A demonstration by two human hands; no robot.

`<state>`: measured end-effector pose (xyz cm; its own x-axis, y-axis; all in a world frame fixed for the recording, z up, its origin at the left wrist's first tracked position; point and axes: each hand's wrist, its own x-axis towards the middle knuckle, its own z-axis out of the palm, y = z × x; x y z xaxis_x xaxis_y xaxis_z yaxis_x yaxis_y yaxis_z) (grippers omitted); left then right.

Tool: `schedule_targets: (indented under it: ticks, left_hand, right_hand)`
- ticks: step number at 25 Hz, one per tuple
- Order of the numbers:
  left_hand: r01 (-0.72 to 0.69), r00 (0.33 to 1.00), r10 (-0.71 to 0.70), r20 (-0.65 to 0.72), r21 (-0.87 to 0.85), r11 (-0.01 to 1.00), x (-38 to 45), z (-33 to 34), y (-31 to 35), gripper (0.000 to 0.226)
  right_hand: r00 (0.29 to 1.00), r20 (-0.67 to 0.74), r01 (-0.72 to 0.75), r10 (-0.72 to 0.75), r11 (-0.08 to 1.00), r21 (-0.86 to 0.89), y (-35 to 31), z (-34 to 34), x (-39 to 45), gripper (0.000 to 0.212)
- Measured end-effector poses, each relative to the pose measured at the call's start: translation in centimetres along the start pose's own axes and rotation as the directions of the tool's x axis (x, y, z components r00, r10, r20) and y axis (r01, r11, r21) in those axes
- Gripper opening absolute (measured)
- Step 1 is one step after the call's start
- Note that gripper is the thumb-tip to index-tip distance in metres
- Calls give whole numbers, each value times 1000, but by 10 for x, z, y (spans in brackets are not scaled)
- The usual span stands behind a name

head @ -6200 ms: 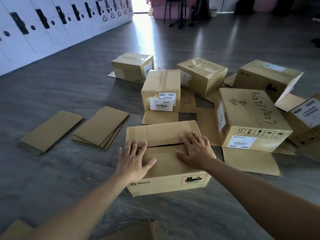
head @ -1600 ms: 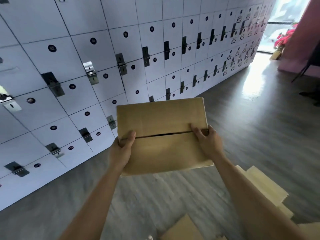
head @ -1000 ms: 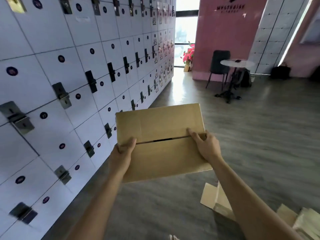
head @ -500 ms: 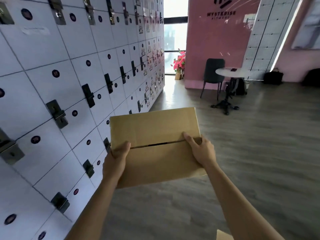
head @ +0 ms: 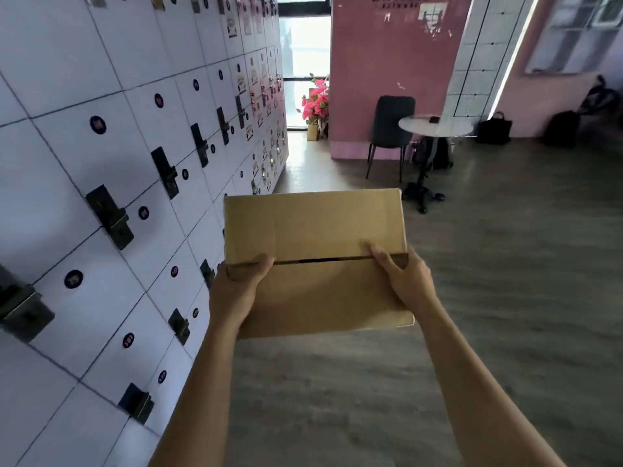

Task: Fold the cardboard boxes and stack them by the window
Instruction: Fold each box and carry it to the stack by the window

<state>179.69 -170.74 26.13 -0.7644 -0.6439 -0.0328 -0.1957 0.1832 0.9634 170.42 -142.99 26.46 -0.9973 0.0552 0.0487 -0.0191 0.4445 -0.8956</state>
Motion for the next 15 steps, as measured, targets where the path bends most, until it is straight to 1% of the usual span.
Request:
schedule_targets:
  ticks: [2,5,9,10,12,15]
  left_hand:
    - [-16,999,16,33,-3,1000,38,19,5,81]
    - [-22,997,23,74,-10,1000,107,59,8,81]
    - [-35,990,29,141,42,998,201,121,18,57]
    - [-34,988,27,151,39,999,222,131,23,60]
    - [-41,991,34,128,50,998,273,148,37,75]
    - [-32,999,31,17,72,997,357,151,50,88]
  right_hand:
    - [998,-56,-27,28,999,20,3,13,30,81]
    - [991,-117,-66,69,997,36,13,36,94,74]
    - [984,-154,-84,94,994,67,24,59,195,73]
    - [984,-150,-86,96,994,74,22,66,219,74]
    - [989,-114,-82,92,992,91,11,89,280,76]
    - [999,-41,-25,28,996,87,-28,142,367,73]
